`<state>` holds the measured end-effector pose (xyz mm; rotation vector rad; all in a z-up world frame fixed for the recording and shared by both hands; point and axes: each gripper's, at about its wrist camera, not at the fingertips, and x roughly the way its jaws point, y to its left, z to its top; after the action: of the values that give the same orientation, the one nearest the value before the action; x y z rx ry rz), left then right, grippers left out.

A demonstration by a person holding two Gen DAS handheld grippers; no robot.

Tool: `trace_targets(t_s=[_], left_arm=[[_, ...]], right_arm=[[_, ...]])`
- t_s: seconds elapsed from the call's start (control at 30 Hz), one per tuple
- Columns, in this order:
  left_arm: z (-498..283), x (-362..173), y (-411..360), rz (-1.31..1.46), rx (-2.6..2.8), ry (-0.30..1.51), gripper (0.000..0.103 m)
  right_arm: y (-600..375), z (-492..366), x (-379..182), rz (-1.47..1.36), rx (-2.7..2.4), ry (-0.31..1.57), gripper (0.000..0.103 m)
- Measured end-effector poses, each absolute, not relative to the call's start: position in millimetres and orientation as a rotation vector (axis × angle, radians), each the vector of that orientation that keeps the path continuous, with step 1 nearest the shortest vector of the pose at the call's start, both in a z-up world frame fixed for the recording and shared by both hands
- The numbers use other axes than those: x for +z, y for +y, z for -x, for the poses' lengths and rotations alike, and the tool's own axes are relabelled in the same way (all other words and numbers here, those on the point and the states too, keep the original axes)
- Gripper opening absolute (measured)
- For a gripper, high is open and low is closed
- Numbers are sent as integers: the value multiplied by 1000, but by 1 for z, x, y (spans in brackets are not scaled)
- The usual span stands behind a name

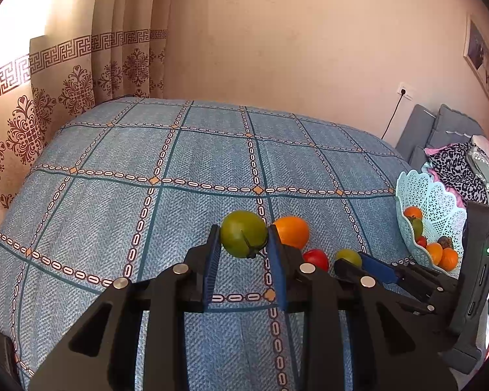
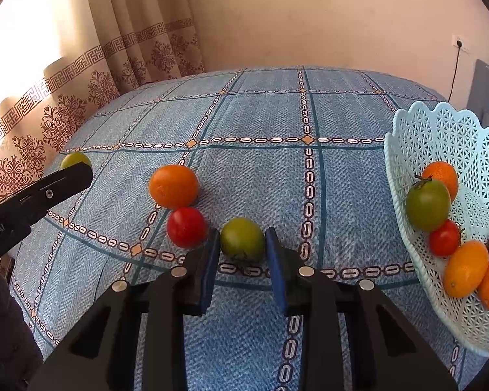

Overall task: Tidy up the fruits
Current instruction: 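Grasp the small green tomato with the right gripper while the left holds the lime, then carry the green tomato into the basket and open the right gripper while the left carries the lime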

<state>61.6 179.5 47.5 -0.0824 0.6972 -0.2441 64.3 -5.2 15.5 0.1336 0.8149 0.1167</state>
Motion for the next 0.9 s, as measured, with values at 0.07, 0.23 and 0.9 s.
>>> trace_targets(t_s=[0.07,0.23,0.9], left_arm=[[-61,47,179,83,-245,699,29],[-60,47,177,79,-249,699,29],[-56,51,176,70,-264,682,29]], right_arm=[[-5,-65,15,-133,116,816,29],[-7,-70,13,-150,127,837,30],[-9,-50,28,-182,139,774,28]])
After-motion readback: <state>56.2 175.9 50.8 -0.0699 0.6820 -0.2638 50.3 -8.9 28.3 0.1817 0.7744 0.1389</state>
